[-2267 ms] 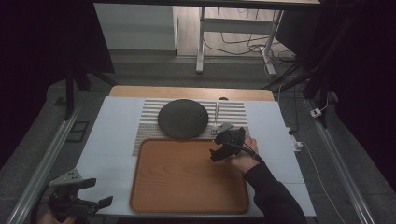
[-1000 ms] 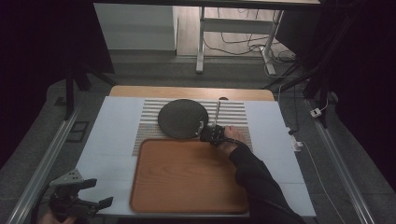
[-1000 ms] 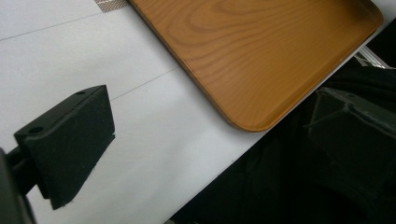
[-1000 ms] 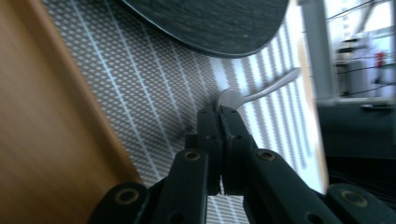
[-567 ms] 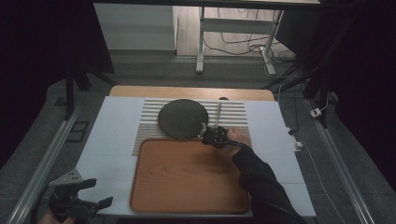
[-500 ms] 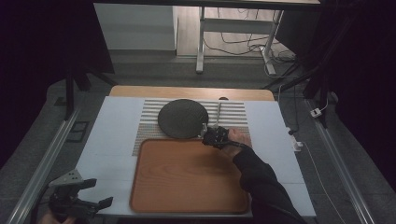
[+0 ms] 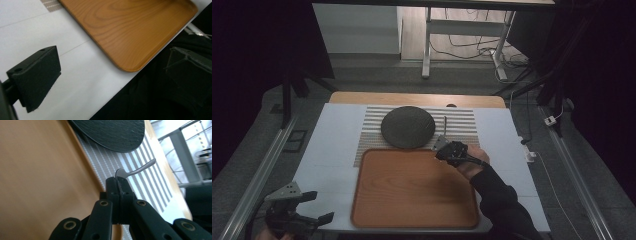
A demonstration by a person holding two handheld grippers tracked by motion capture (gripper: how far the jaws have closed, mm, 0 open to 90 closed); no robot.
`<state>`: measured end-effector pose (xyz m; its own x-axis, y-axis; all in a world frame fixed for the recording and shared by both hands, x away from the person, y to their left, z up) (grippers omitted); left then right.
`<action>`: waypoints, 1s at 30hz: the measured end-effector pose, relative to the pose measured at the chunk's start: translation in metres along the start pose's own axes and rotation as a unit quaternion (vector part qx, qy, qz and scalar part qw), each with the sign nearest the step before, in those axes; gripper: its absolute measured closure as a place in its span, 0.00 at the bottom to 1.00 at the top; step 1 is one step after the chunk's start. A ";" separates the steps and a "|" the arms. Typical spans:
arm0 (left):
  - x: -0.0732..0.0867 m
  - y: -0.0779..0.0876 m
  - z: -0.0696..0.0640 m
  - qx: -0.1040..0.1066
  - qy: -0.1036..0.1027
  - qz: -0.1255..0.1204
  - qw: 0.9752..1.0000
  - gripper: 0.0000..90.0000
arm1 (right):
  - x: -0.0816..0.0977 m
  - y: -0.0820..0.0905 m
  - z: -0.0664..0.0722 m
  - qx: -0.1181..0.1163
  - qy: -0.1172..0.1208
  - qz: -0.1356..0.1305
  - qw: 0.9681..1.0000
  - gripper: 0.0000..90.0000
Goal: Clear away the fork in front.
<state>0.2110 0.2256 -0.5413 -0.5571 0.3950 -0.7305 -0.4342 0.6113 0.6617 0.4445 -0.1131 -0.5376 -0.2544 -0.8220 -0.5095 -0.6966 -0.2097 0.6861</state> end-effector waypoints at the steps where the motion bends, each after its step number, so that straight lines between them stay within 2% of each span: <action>1: -0.001 0.000 0.000 0.001 0.000 -0.002 1.000 0.00 | 0.000 0.004 0.001 -0.008 -0.003 -0.004 1.000 0.99; 7: -0.008 -0.002 -0.004 0.015 -0.014 -0.007 1.000 0.00 | 0.003 0.028 0.010 -0.053 -0.046 -0.030 0.997 0.99; 15: -0.020 -0.013 -0.011 0.036 -0.044 -0.015 0.998 0.00 | 0.008 0.061 0.018 -0.101 -0.083 -0.069 0.989 0.99; 19: -0.029 -0.021 -0.013 0.039 -0.058 -0.014 0.997 0.00 | 0.014 0.074 0.020 -0.132 -0.113 -0.084 0.981 0.99; 24: -0.040 -0.033 -0.015 0.045 -0.076 -0.006 0.996 0.00 | 0.020 0.092 0.024 -0.180 -0.154 -0.108 0.966 0.99; 29: -0.054 -0.045 -0.015 0.057 -0.087 -0.002 0.995 0.00 | 0.022 0.107 0.031 -0.219 -0.174 -0.129 0.951 0.99; 30: -0.057 -0.048 -0.015 0.059 -0.089 -0.003 0.994 0.00 | 0.023 0.109 0.032 -0.225 -0.173 -0.131 0.950 0.99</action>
<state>0.2529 0.1630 -0.5290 -0.4169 0.4993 -0.7595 -0.3446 0.6864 0.6404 0.3413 -0.1379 -0.4907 -0.3713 -0.5028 -0.7806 -0.4297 -0.6522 0.6245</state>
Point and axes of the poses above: each handheld gripper's, and its own axes: y roughly backward along the jaws, x roughly out of its underside, z roughly to its left, the point moved 10 cm from there along -y, roughly forward along the jaws, and after that the axes turned 10 degrees about -y, right-handed, at the moved point
